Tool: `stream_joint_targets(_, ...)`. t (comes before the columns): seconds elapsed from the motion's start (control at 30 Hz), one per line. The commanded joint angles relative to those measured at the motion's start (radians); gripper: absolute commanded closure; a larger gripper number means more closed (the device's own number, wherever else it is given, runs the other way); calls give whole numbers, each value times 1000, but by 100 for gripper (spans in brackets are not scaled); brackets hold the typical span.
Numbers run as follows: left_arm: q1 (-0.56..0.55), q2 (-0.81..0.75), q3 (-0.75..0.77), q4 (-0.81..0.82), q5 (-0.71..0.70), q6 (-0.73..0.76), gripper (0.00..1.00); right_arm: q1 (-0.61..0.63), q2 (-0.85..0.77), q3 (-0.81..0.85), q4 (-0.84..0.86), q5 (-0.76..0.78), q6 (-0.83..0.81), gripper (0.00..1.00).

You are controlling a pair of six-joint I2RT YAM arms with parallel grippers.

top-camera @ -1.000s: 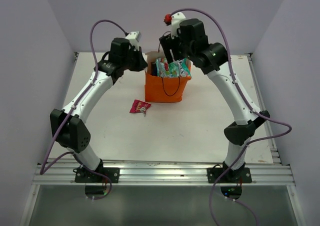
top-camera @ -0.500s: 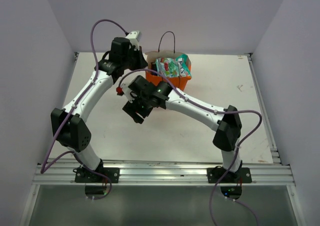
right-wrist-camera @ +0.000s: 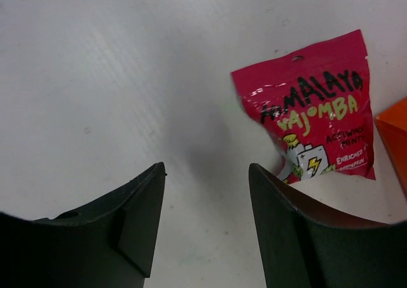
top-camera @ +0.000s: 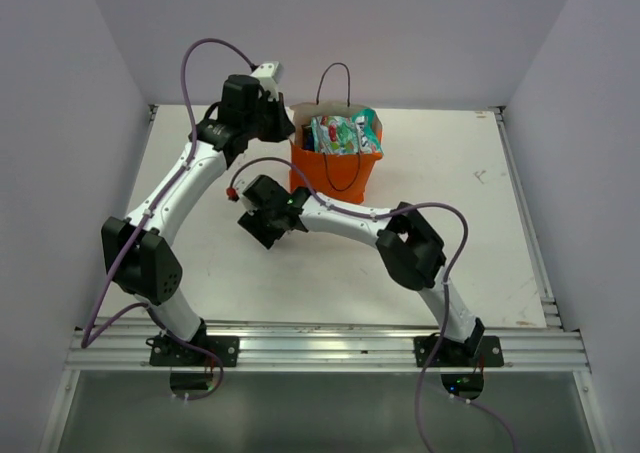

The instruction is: Place the snacks into the paper bag

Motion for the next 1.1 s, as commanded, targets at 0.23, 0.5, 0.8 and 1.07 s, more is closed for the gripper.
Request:
stream_joint_targets(0.23,4,-57,-28,24,19,9,100,-39,44,-46,297,421,12,39)
stream_joint_targets(0.5,4,-43,-25,24,20,3,100,-100,85,-35,295,394,32,35)
stream_joint_targets(0.8,4,-30,-20,21,20,3,100,-133,80,-40,308,395,54,39)
stream_joint_targets(1.07,4,-22,-21,21,31,1,100,-142,107,18,313,418,46,41)
